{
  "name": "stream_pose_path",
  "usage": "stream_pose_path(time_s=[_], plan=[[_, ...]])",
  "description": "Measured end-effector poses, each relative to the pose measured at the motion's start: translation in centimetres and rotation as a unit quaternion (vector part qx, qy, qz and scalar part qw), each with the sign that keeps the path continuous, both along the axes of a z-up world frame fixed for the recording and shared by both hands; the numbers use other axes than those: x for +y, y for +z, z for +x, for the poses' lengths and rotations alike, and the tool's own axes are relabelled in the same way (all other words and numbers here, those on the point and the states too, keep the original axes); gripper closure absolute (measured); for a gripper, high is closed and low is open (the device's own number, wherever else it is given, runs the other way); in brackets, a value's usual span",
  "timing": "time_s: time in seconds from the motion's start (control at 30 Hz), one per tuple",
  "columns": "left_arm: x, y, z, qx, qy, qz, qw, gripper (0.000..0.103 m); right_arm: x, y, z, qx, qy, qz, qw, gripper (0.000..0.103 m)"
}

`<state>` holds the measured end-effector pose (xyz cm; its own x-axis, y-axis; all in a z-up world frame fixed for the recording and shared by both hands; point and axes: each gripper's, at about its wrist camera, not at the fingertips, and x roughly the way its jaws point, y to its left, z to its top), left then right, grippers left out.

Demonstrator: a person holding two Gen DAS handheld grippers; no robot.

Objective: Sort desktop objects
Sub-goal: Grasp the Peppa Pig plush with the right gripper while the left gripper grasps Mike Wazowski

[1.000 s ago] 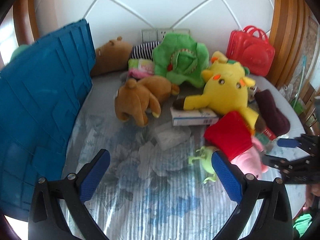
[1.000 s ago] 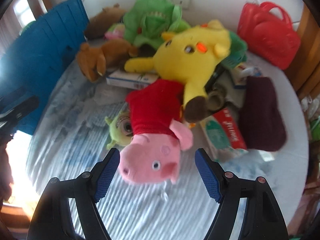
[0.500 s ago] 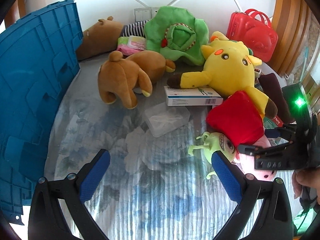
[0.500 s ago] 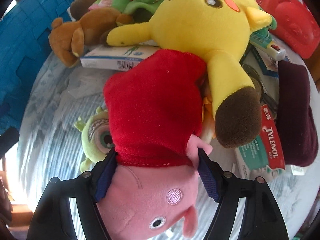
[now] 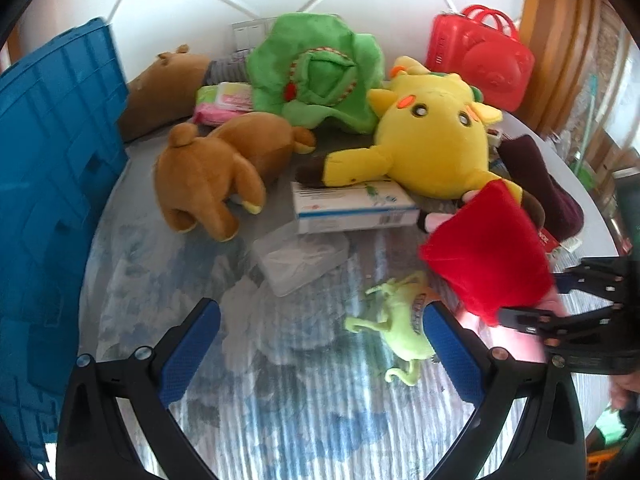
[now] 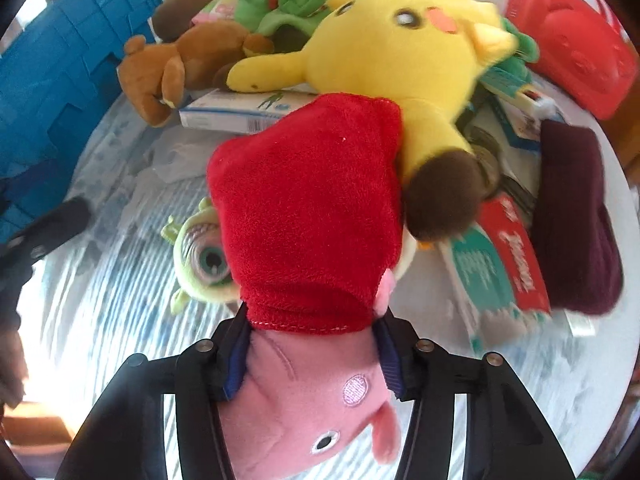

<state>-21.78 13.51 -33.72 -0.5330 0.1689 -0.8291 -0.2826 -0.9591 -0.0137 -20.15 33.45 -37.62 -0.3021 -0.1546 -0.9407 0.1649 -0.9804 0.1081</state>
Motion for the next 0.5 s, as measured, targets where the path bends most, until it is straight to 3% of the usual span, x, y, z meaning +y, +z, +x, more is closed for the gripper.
stream_pose_path(time_s=[0.23,0.37,0.43,0.5], plan=[[4.9,-2.9,-0.9,-0.019,-0.076,0.016,0.9968,0.000,3.1,4.1,4.3,0.007,-0.040,-0.004,0.999,0.051],[7.4,-6.3,-2.3,-0.051,-0.094,0.006,0.9942,0.001,5.1,5.1,6.6,0.004,-0.070,0.001,0.998,0.050],[8.2,-8.0,-2.9,-0.075,-0.093,-0.009,0.9929,0.007,6.1,5.2,7.5,0.001,-0.083,0.004,0.997,0.050],[8.6,-9.3,-3.4,-0.099,-0.094,-0.017,0.9905,0.039,6.7,5.2,7.9,0.000,-0.091,0.006,0.996,0.050]])
